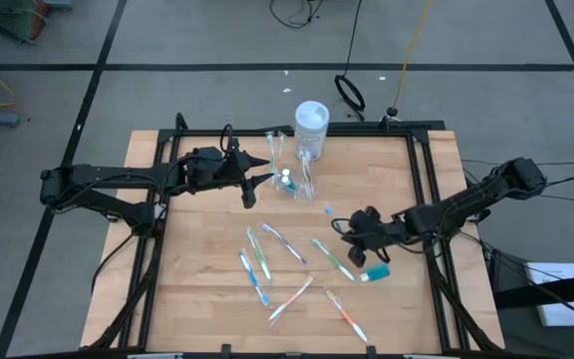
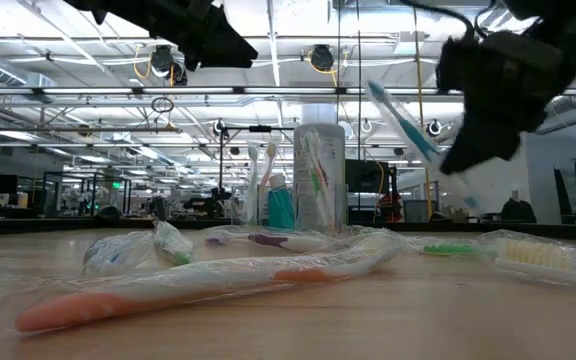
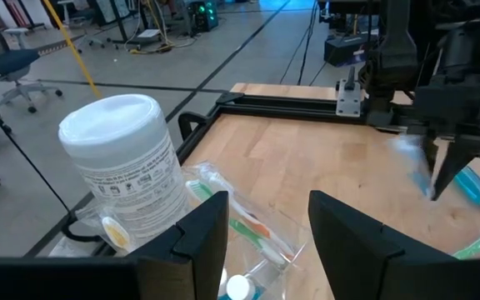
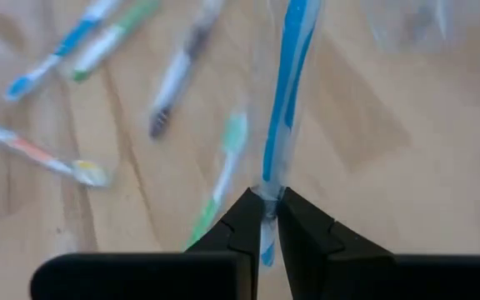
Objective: Pick & Place toothbrushing station
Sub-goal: Put the blue toothbrush into the transparent organizer
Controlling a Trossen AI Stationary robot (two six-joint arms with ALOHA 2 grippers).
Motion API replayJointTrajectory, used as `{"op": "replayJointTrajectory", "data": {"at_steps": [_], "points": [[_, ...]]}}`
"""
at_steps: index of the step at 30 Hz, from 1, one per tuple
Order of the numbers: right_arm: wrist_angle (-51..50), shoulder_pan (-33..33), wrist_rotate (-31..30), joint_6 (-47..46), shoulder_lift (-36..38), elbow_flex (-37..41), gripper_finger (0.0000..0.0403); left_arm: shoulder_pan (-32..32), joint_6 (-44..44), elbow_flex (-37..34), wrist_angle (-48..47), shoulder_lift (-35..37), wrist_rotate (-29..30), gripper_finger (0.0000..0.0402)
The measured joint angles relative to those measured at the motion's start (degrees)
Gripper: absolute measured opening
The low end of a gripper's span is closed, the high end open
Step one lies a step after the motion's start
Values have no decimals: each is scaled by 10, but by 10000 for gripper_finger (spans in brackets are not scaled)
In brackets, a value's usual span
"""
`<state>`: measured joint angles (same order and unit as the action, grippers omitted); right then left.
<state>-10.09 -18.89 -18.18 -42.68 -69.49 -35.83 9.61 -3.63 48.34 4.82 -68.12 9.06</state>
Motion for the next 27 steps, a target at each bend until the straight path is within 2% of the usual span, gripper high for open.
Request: {"op": "replayJointTrajectory", "data": {"at_steps": [5,12,15,19,25,27], "points": [[120,26,-31,197,-9,0,24,0,14,0,0,-2,-4,172],[322,85,-28,440,-41,0,24,-2,44,0,10,-30,-101,172],[388,113,-27,522,-56,0,24,-4,62,0,43,-54,-110,172],[422,145,-21,568,-63,0,24,-13,70,0,106,-94,-110,172],[411,181,48,551,-63,0,24,-27,70,0,226,-161,-112,172],[407,186,50,546,-64,0,25,-32,69,0,256,-180,-111,172]]}}
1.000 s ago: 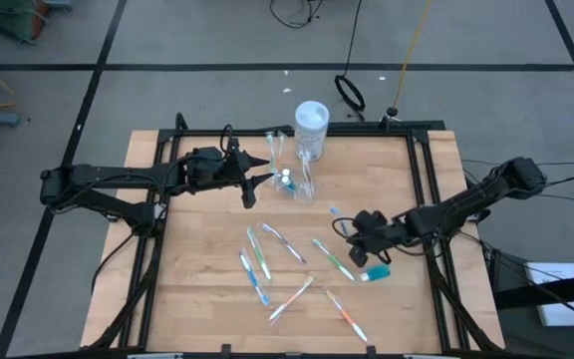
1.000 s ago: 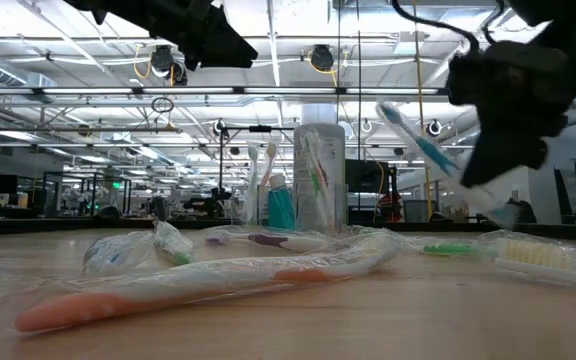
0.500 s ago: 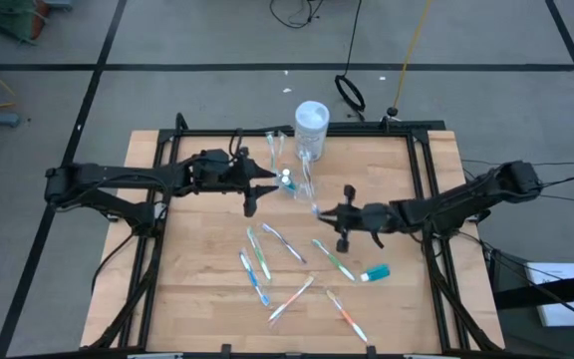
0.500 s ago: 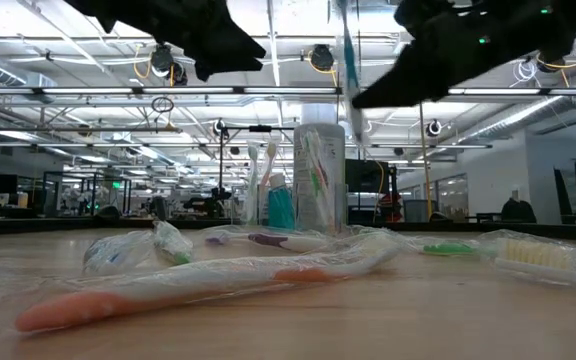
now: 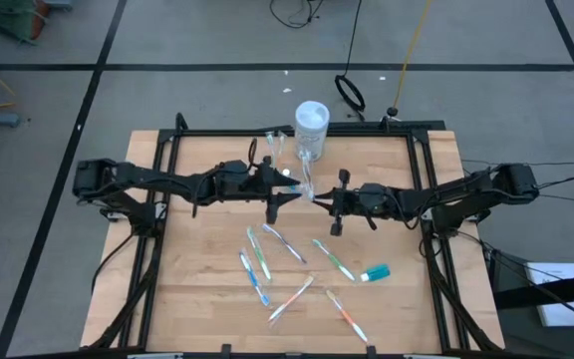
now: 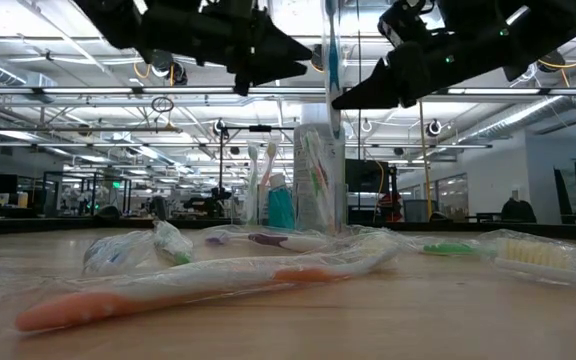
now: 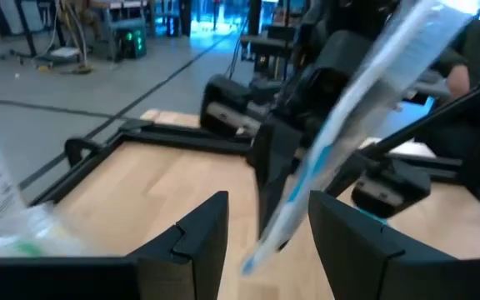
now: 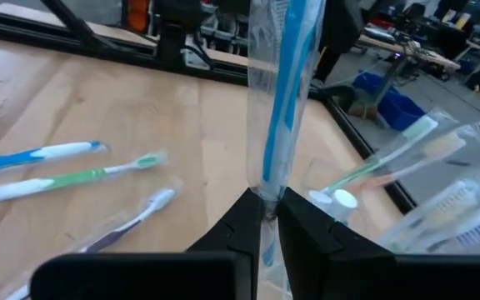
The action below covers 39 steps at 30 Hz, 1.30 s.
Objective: Pick & Place toothbrushing station
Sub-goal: Put the blue toothbrush into the transparent organizer
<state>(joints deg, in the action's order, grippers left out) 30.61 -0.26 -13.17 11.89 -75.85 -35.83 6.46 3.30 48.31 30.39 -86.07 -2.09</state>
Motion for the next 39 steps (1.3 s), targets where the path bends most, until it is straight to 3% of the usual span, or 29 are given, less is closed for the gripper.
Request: {"op": "replayJointTrajectory", "data": {"at_steps": [15,30,39], "points": [[12,18,0,-2,0,0,25,-24,-71,0,145,-81,0,172],[10,19,14,11,0,0,25,-13,-45,1,146,-82,35,172],[119,19,58,-16,-34,1,25,-13,-44,29,143,-82,29,172]]}}
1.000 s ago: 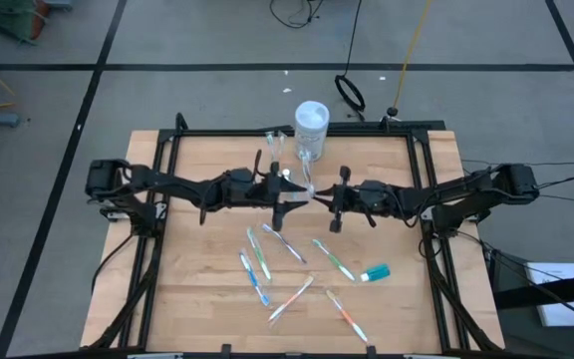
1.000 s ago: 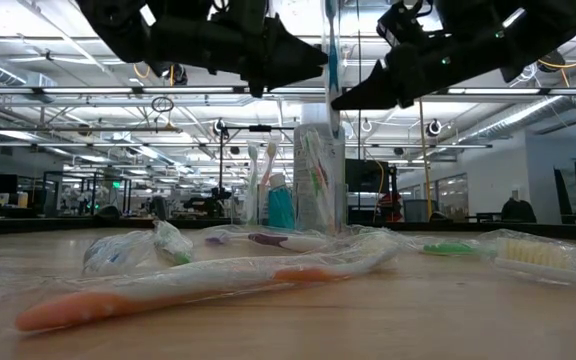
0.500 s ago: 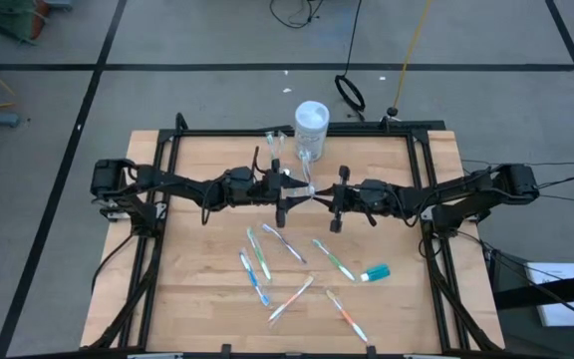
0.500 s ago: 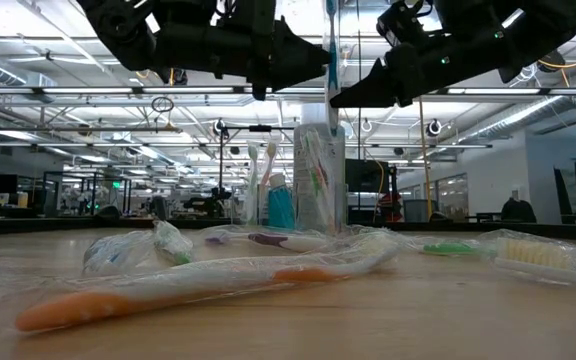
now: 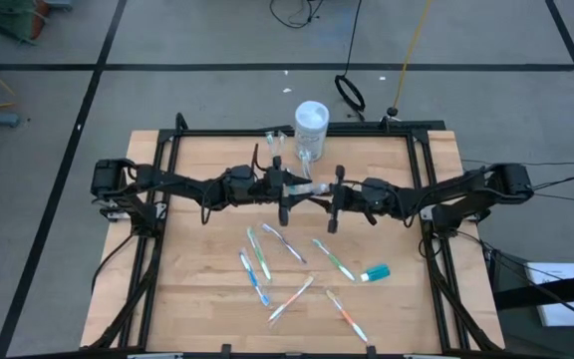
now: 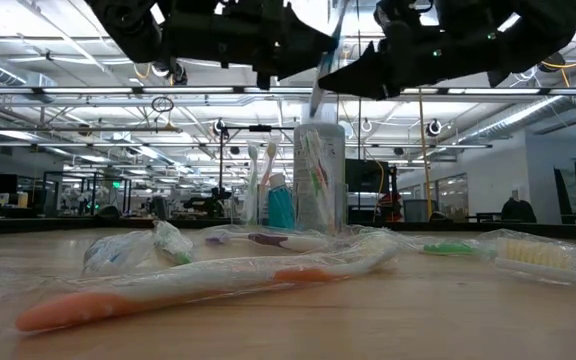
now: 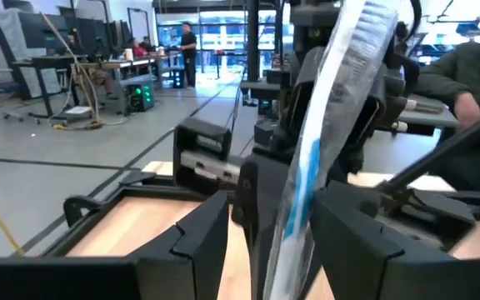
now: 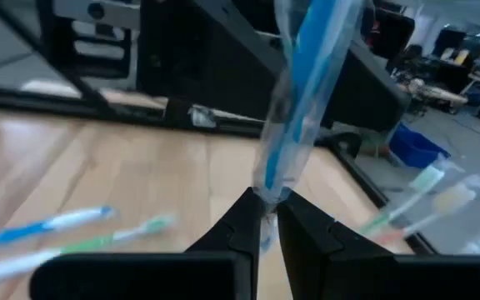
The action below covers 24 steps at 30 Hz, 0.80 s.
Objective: Pick & Place toothbrushing station
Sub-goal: Put the blue toothbrush into the transparent organizer
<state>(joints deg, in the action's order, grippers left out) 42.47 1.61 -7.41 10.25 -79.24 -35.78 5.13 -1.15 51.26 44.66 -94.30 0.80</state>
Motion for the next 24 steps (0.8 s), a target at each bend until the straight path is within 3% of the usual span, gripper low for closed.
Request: {"op": "replayJointTrajectory", "data": {"at_steps": [5,15,24], "points": [[-3,6,1,-7,-17,-1,25,-2,0,8,-24,0,2,158],[-12,7,-6,-8,-20,0,27,1,-7,9,-33,0,-2,19],[-59,9,-46,-35,-19,0,98,2,-17,9,-80,12,51,41]]}}
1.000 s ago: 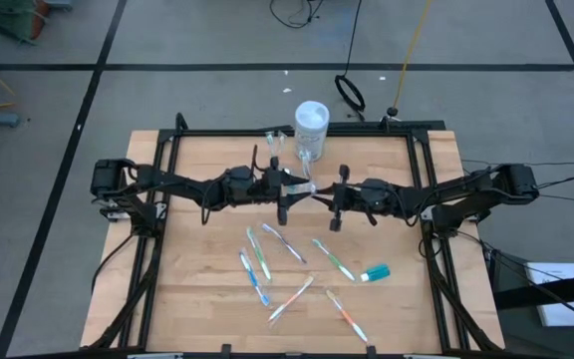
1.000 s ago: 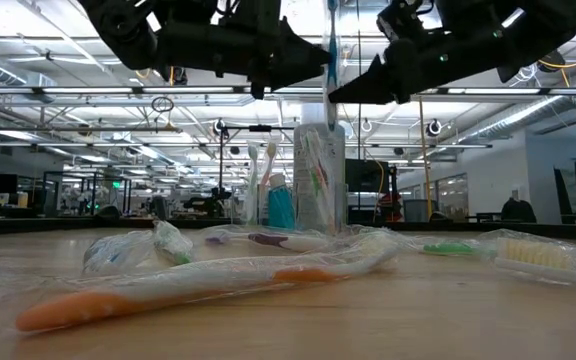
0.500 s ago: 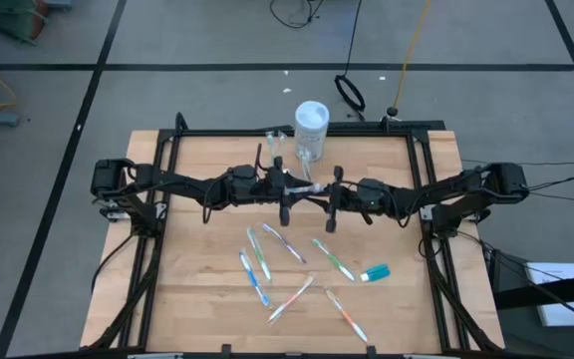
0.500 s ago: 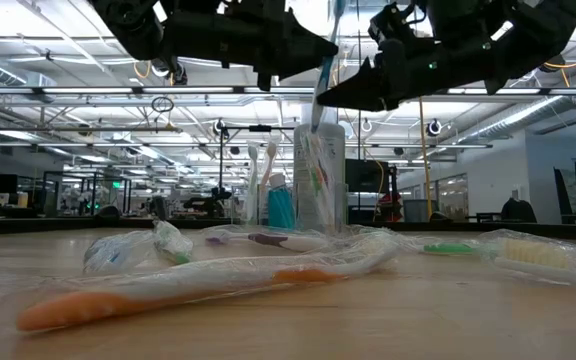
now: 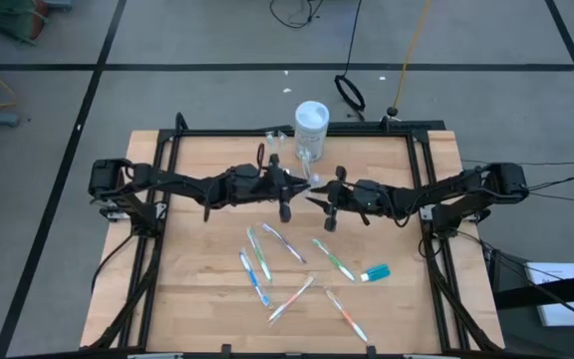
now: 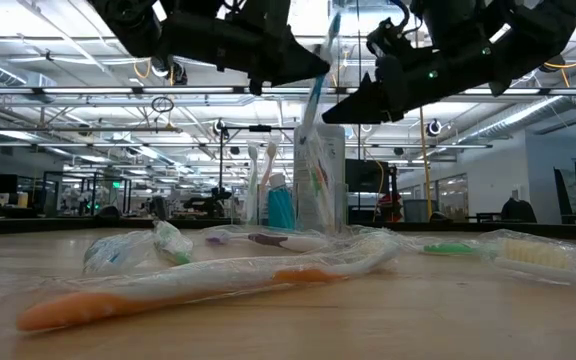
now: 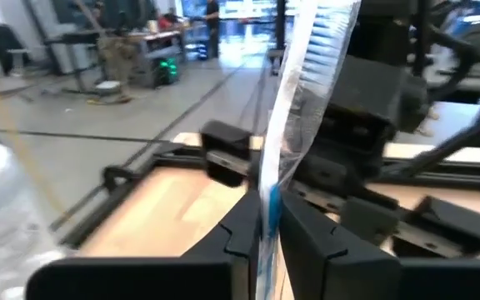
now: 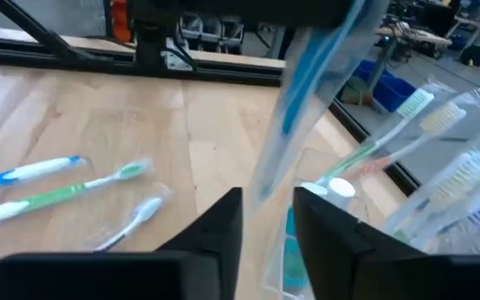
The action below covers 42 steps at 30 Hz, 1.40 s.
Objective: Pick & Place toothbrushing station
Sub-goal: Put the blue toothbrush into the transparent organizer
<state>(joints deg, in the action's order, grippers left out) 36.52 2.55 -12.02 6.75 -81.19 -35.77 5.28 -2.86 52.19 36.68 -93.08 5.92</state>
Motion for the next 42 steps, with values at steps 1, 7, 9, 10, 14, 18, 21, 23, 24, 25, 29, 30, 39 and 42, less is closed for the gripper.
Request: {"op": "replayJointTrajectory", "data": {"at_steps": [1,7,9,10,14,18,21,23,24,25,29,30,39,42], "points": [[-4,0,0,0,0,0,108,1,-2,0,-14,9,13,39],[-36,0,0,-1,0,0,155,14,14,0,-114,96,158,10],[-44,0,0,-1,0,0,163,23,13,0,-127,124,205,17],[-51,0,0,-1,0,0,166,31,10,0,-135,136,217,24],[-60,0,0,-1,0,0,171,84,34,-18,-114,157,138,33],[-64,0,1,-27,0,0,169,125,75,-81,-19,140,89,10],[-68,0,1,-47,0,0,167,131,82,-137,75,113,89,18],[-68,0,1,-47,0,0,168,127,80,-165,142,88,92,25],[-68,0,1,-47,0,0,169,126,75,-175,167,75,94,26],[-69,0,1,-47,0,0,170,126,67,-182,185,60,94,24],[-68,0,1,-47,0,0,171,126,67,-184,218,4,93,9],[-68,0,1,-46,0,0,171,126,76,-182,219,-8,92,9],[-69,0,1,-46,0,0,168,127,108,-181,199,-57,92,73],[-68,0,1,-46,0,0,166,127,107,-181,200,-57,92,78]]}}
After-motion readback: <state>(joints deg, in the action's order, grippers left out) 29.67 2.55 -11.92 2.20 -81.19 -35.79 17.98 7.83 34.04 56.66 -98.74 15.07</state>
